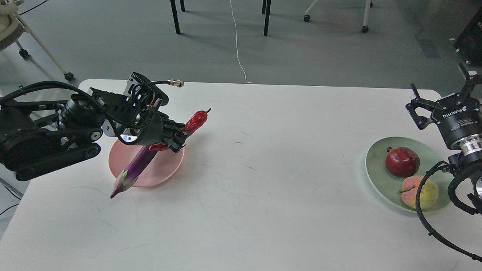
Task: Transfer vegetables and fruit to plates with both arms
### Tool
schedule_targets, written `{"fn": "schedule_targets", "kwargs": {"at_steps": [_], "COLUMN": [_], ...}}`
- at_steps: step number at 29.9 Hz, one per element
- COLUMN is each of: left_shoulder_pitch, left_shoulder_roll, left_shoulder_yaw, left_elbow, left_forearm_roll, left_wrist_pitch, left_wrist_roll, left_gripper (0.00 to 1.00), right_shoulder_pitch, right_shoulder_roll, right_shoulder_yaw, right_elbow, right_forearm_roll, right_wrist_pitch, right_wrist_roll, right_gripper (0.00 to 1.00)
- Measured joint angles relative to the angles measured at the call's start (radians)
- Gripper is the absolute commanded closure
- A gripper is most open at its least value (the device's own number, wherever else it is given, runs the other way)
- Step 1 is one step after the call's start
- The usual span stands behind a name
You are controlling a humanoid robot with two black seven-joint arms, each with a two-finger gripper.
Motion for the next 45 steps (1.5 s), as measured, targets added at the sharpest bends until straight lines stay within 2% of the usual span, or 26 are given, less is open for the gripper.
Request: {"fn": "schedule_targets", "kwargs": {"at_steps": [4, 10, 13, 15, 17, 18, 23, 28, 34, 36, 40, 42, 45], "left_shoulder_pitch": [0.04, 0.088, 0.09, 0.09, 0.09, 0.092, 0.108, 0.111, 0.111, 0.112, 0.113, 0.113, 0.113], "left_shoulder_roll": [0.05, 0.058, 0.051, 0.047, 0.041, 0.035, 0.021, 0.03, 0.067, 0.076, 0.074, 0.06, 0.02], "left_shoulder_yaw": [-0.004, -0.016, -0.018, -0.018, -0.016, -0.013, -0.011, -0.019, -0.086, -0.127, -0.241, -0.284, -0.345], "left_elbow": [0.0, 0.003, 0.002, 0.001, 0.003, 0.005, 0.01, 0.011, 0.017, 0.031, 0.108, 0.165, 0.238], "left_forearm_roll": [-0.003, -0.01, -0.01, -0.01, -0.01, -0.01, -0.01, -0.01, -0.113, -0.19, -0.417, -0.556, -0.777], "left_wrist_pitch": [0.003, 0.005, 0.005, 0.005, 0.005, 0.005, 0.007, 0.007, 0.009, 0.009, 0.009, 0.009, 0.018], "left_wrist_roll": [-0.005, -0.005, -0.006, -0.005, -0.004, -0.003, -0.002, -0.005, -0.011, -0.03, -0.109, -0.144, -0.172], "left_gripper": [0.82, 0.82, 0.79, 0.67, 0.44, 0.39, 0.34, 0.2, 0.14, 0.11, 0.03, 0.02, 0.02], "right_shoulder_pitch": [0.004, 0.011, 0.012, 0.012, 0.012, 0.012, 0.012, 0.012, 0.034, 0.048, 0.091, 0.118, 0.172], "right_shoulder_roll": [0.006, 0.007, 0.001, 0.0, 0.0, 0.0, 0.003, 0.003, 0.009, 0.009, 0.009, 0.003, -0.003], "right_shoulder_yaw": [-0.004, -0.005, -0.005, -0.005, -0.005, -0.005, -0.005, -0.004, 0.0, 0.001, 0.002, -0.007, -0.039], "right_elbow": [0.002, 0.004, 0.004, 0.004, 0.004, 0.003, 0.002, 0.002, -0.013, -0.028, -0.063, -0.082, -0.115], "right_forearm_roll": [-0.001, -0.002, -0.002, -0.002, -0.002, -0.002, -0.002, -0.002, -0.003, -0.004, -0.004, -0.006, -0.009], "right_wrist_pitch": [0.0, 0.0, 0.0, 0.0, 0.0, 0.0, 0.0, 0.0, 0.0, 0.0, 0.0, 0.0, 0.0], "right_wrist_roll": [-0.001, -0.001, -0.002, -0.002, -0.002, -0.002, -0.002, -0.002, 0.006, 0.008, 0.009, 0.0, -0.025], "right_gripper": [0.01, 0.01, 0.01, 0.01, 0.01, 0.01, 0.01, 0.01, 0.01, 0.01, 0.01, 0.01, 0.01]}}
